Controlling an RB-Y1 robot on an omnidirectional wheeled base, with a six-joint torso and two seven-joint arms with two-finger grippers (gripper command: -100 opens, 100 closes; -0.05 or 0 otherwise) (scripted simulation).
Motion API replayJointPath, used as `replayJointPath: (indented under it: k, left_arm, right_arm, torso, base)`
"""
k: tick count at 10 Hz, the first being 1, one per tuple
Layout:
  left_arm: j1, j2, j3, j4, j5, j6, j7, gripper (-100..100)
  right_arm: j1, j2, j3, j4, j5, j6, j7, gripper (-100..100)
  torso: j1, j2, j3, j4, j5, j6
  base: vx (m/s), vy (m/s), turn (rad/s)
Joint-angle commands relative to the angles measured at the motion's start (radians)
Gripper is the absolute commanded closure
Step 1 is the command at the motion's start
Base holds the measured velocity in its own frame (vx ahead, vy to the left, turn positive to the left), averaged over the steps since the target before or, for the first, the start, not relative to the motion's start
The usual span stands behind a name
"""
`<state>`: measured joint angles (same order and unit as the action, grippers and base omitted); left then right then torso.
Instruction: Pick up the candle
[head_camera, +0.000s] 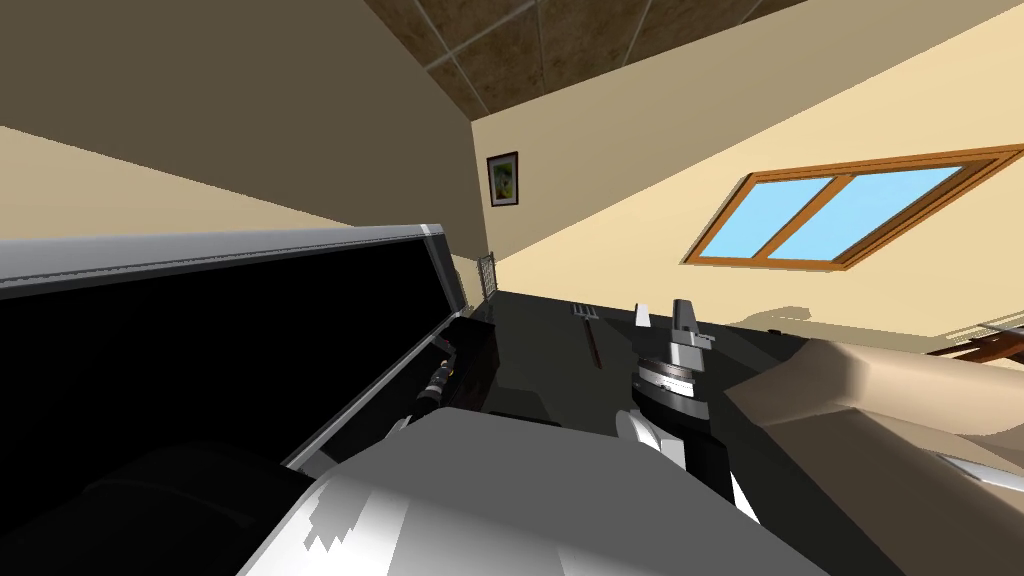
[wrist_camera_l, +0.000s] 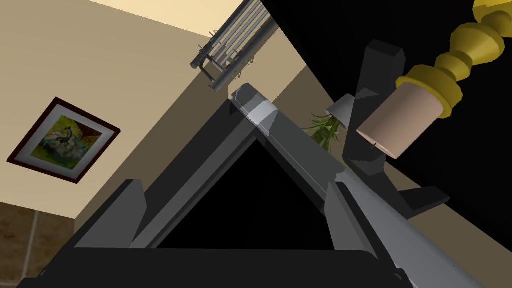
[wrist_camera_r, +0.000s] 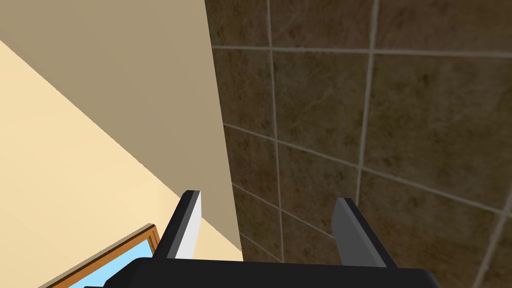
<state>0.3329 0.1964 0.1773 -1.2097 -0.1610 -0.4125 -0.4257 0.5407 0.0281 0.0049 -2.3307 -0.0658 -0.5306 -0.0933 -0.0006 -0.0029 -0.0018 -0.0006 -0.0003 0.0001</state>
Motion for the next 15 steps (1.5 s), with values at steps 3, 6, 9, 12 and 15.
replayJointPath:
  k: [3, 6, 9, 12, 15]
  left_arm:
    - [-0.013, 0.008, 0.010, 0.070, -0.020, 0.010, -0.015, -100]
    - [-0.034, 0.019, 0.022, 0.144, -0.048, 0.022, -0.034, -100]
    - [-0.045, 0.024, 0.028, 0.189, -0.063, 0.028, -0.043, -100]
    - [-0.075, 0.040, 0.041, 0.286, -0.105, 0.042, -0.064, -100]
    - [-0.100, 0.053, 0.051, 0.362, -0.142, 0.052, -0.079, -100]
  right_arm:
    - [0.000, 0.000, 0.000, 0.000, 0.000, 0.000, 0.000, 0]
    - [0.000, 0.000, 0.000, 0.000, 0.000, 0.000, 0.000, 0]
    - [0.000, 0.000, 0.000, 0.000, 0.000, 0.000, 0.000, 0]
    - [0.000, 0.000, 0.000, 0.000, 0.000, 0.000, 0.000, 0]
    - [0.000, 0.000, 0.000, 0.000, 0.000, 0.000, 0.000, 0]
  torso:
    - [0.001, -0.001, -0.001, 0.000, 0.000, 0.000]
    - [0.001, 0.001, 0.001, 0.000, 0.000, 0.000]
    - [0.001, 0.000, 0.000, 0.000, 0.000, 0.000]
    - [0.001, -0.001, -0.001, 0.000, 0.000, 0.000]
    - [0.001, -0.003, -0.002, -0.001, 0.000, 0.000]
  base:
    - [0.055, -0.007, 0.023]
    - [0.037, -0.002, 0.031]
    - [0.047, -0.004, 0.022]
    - [0.066, -0.008, 0.039]
    - [0.083, 0.002, 0.031]
